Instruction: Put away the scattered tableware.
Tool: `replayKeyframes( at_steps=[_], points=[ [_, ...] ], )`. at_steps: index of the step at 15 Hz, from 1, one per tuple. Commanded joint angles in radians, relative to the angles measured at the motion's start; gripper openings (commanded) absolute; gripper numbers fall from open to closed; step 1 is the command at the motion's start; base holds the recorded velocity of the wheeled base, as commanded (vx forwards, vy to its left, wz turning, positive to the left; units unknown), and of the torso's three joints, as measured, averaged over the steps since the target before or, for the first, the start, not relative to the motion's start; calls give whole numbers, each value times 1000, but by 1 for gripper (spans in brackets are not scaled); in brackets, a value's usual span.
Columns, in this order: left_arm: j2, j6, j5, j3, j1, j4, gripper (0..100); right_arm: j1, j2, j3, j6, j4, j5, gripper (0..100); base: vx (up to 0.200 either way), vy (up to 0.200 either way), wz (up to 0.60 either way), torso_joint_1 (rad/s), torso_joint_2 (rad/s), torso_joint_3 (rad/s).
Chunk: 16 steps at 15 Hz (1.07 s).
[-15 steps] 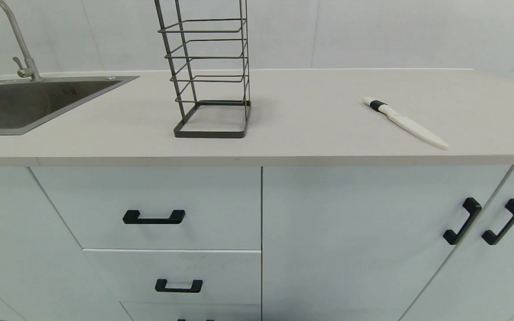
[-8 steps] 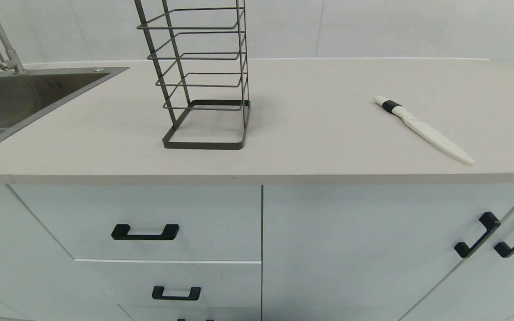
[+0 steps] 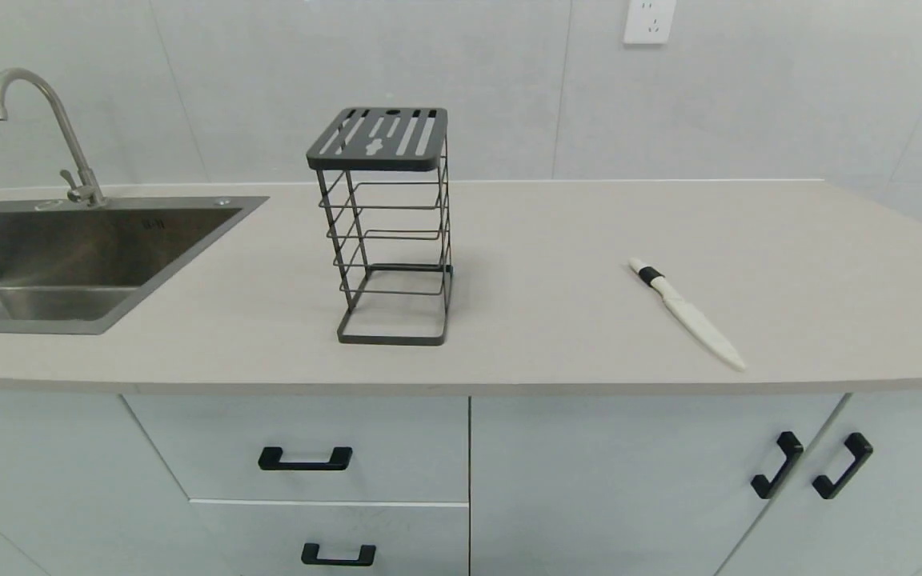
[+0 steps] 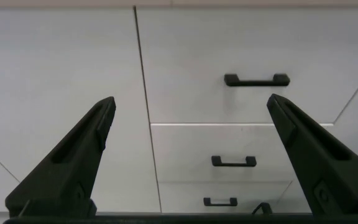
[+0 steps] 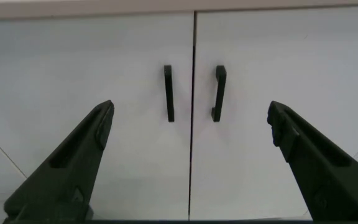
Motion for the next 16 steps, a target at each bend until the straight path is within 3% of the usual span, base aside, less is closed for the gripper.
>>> replayKeyframes(
  at_steps=[1, 16],
  points=[
    [1, 0, 0, 0, 0, -1, 100, 0, 2, 0, 0, 0, 0, 100, 0, 0, 0, 41, -481, -222],
    [1, 3, -2, 0, 0, 0, 100, 0, 2, 0, 0, 0, 0, 100, 0, 0, 0, 300, -516, -246]
  ],
)
